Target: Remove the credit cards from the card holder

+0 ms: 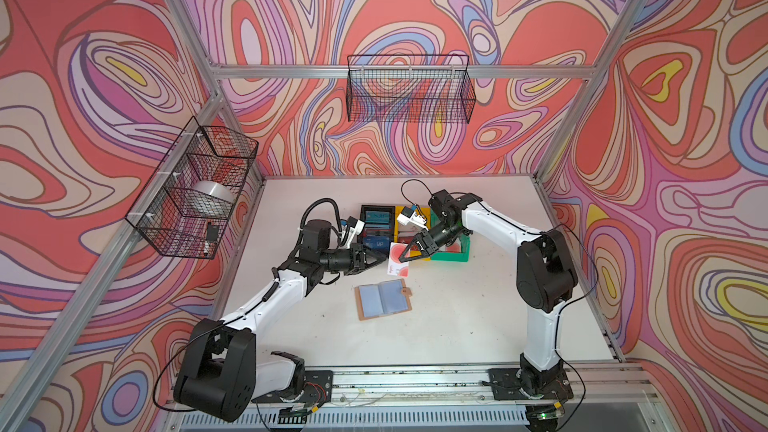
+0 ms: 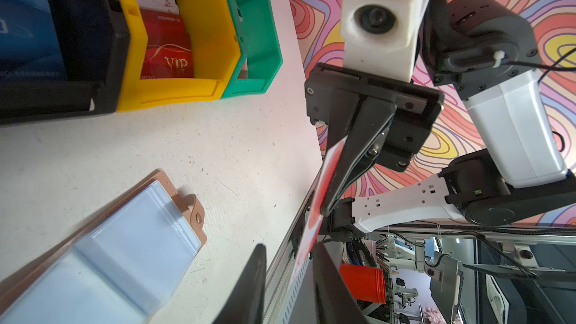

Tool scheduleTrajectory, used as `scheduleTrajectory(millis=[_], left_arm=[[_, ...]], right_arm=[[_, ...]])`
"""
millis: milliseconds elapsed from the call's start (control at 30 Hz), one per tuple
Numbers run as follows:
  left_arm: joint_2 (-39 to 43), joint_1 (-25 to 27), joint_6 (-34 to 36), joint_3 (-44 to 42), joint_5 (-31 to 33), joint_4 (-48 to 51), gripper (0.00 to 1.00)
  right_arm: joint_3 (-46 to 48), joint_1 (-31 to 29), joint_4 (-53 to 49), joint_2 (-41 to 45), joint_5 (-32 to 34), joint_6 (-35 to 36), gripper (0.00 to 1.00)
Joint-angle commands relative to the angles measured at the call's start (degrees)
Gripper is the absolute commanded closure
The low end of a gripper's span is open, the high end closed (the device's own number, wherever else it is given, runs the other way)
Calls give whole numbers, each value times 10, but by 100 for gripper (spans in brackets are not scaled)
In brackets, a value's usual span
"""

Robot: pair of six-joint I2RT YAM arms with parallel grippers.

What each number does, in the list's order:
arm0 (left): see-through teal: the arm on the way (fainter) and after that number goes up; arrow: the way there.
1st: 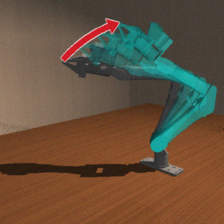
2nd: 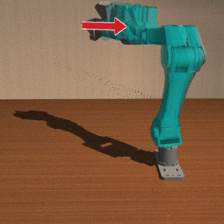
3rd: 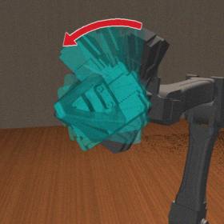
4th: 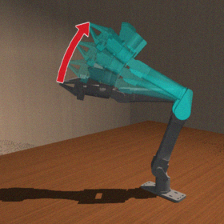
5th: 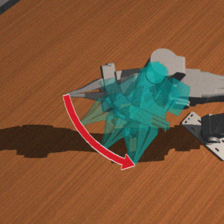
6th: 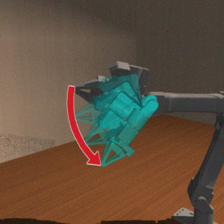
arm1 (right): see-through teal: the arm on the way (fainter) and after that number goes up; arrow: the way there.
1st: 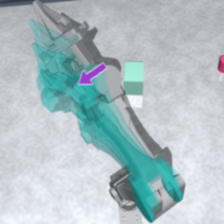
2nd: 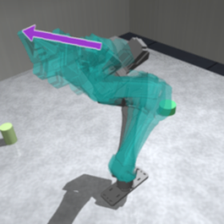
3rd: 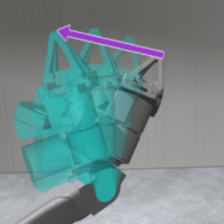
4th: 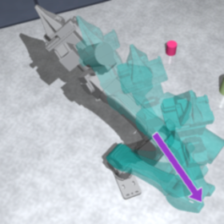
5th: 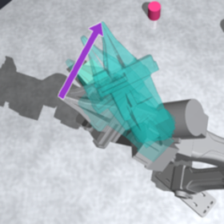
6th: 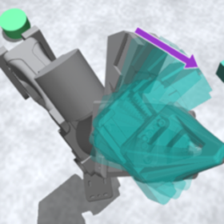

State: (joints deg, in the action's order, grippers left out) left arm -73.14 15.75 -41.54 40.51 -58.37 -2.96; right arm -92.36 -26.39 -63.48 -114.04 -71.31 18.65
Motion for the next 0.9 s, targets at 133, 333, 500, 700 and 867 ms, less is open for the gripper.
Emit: scheduleTrajectory(millis=[133,333,500,700,867], left_arm=[[15,-3,-7,-15,13,-25,66],[21,-2,-36,-31,30,-77,65],[28,-2,-56,-37,49,-119,63],[40,-3,-70,-46,64,-155,61],[52,-2,-106,-71,79,-250,60]], right_arm=[[7,1,104,64,48,-91,100],[56,4,283,117,67,-232,100],[122,3,470,171,100,-375,100],[168,5,577,196,160,-457,100],[216,7,689,212,212,-535,100]])
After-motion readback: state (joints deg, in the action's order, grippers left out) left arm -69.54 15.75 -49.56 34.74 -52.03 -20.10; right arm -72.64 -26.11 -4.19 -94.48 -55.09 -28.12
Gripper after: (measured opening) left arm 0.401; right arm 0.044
